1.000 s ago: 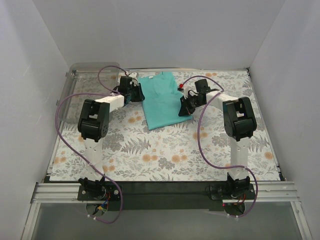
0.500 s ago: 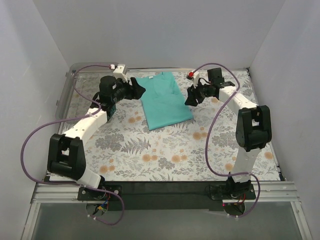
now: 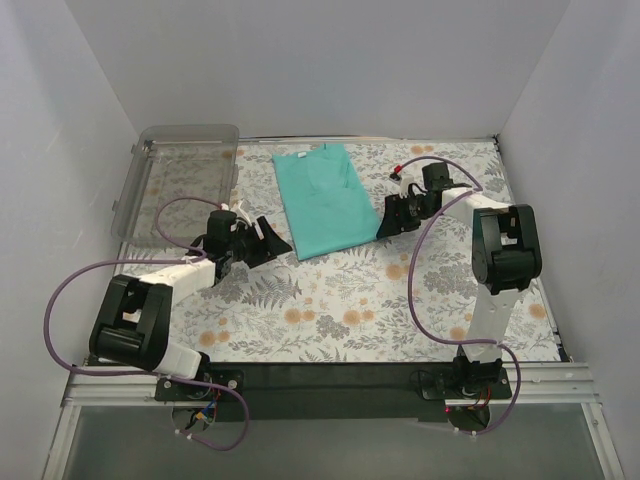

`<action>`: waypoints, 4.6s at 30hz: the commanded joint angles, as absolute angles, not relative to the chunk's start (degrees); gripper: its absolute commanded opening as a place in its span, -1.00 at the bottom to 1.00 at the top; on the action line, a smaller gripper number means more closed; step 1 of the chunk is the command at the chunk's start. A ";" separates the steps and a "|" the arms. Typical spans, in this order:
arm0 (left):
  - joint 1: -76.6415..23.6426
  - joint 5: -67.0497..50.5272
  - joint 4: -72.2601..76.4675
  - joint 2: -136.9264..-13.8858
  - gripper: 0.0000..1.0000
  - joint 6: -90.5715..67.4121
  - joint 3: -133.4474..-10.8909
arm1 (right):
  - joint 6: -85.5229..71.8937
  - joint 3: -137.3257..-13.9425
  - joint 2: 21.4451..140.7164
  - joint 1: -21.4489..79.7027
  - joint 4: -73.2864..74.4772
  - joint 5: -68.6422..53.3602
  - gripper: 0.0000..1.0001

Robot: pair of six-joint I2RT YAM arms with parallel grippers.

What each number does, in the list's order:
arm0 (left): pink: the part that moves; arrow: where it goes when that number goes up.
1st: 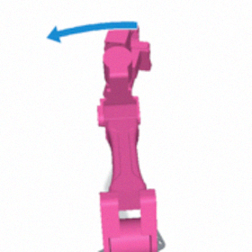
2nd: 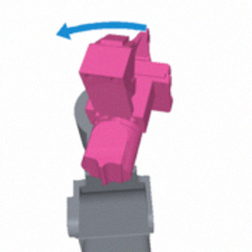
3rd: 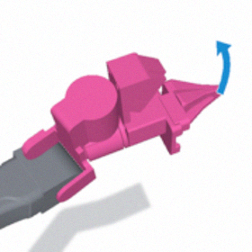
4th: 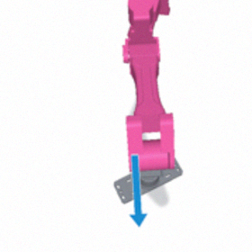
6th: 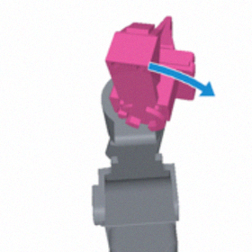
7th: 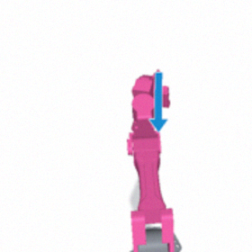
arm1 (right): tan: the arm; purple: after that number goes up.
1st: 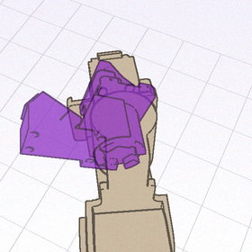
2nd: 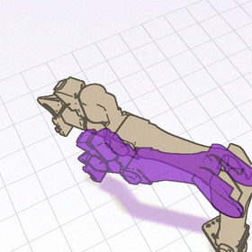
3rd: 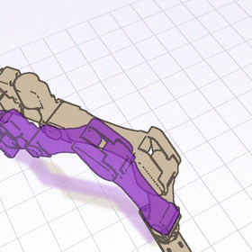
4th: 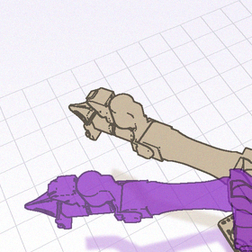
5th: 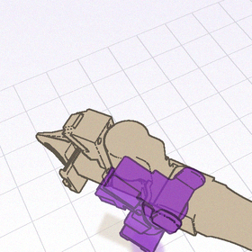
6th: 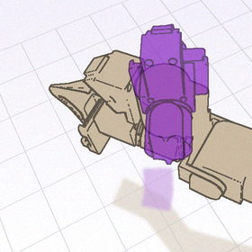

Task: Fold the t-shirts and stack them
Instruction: Fold the tshirt

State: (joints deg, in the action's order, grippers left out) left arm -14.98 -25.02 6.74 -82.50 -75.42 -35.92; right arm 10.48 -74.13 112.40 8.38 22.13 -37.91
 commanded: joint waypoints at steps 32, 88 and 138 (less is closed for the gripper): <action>-17.05 -28.56 3.26 -72.69 0.18 -75.15 -33.31 | 20.12 -60.40 105.66 6.51 36.81 -30.51 -0.97; -44.03 -21.97 16.44 -86.30 0.10 -4.66 -31.99 | 101.78 -42.10 83.49 7.03 36.21 -40.87 0.18; -45.18 -25.93 2.73 -67.17 -1.00 -9.93 -33.22 | 84.47 -47.81 69.53 6.94 47.54 -44.56 -0.97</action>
